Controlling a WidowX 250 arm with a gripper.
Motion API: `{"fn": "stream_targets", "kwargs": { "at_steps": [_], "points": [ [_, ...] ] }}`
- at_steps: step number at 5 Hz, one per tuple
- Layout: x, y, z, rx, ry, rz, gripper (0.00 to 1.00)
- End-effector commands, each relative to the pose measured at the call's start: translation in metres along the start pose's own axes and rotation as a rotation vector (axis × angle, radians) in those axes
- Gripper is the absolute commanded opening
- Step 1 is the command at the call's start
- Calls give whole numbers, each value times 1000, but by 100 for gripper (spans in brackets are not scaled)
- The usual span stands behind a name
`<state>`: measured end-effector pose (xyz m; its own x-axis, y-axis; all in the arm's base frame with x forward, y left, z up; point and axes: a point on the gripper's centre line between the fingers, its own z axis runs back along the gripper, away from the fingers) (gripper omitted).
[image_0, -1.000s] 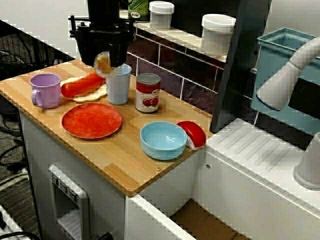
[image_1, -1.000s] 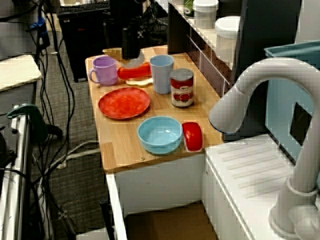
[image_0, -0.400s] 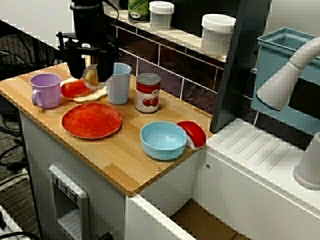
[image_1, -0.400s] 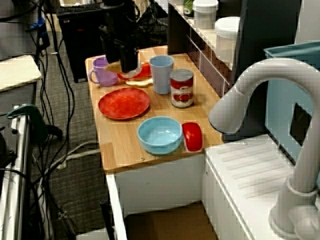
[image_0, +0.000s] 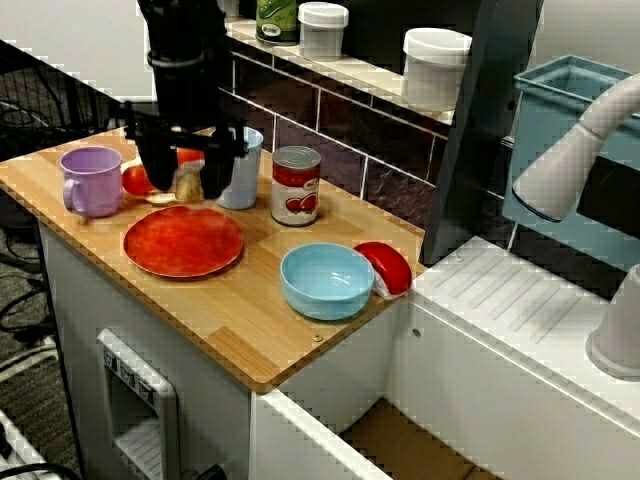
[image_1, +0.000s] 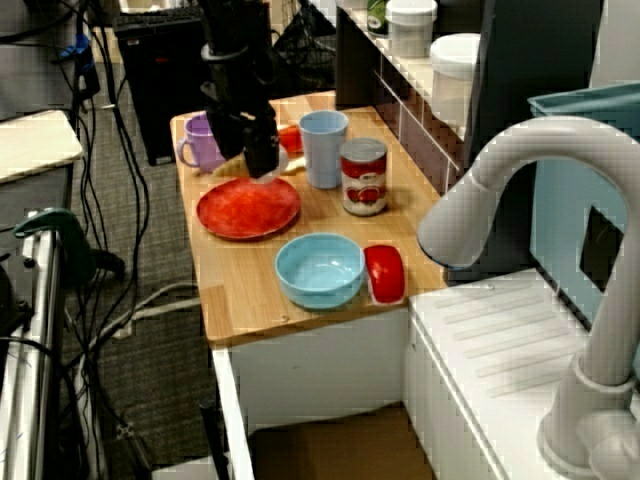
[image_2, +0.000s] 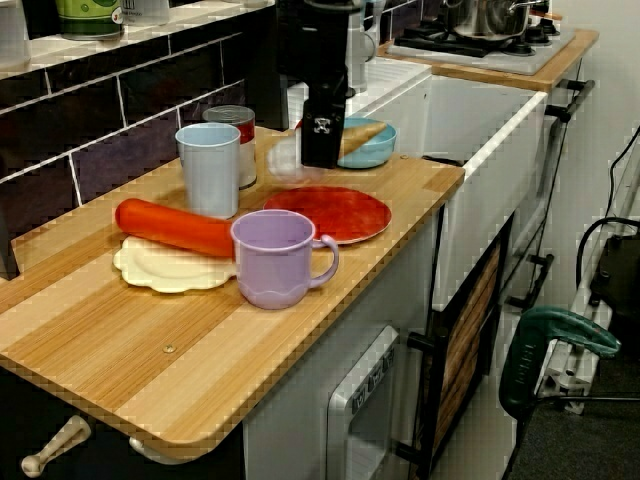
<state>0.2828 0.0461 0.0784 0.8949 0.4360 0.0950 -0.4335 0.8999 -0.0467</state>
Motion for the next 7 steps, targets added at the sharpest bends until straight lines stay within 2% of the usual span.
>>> {"fn": "stream_targets", "kwargs": {
  "at_steps": [1,2,3,5,6,7],
  "points": [
    [-3,-3,-26,60,-83,8,0],
    [-2,-4,-31,84,-89,27,0],
    [-3,0,-30,101,-85,38,100],
    [-2,3,-24,86,-67,46,100],
    [6,2,-17,59,-39,75,100],
    [18,-3,-7,6,-19,165,100]
  ]
}}
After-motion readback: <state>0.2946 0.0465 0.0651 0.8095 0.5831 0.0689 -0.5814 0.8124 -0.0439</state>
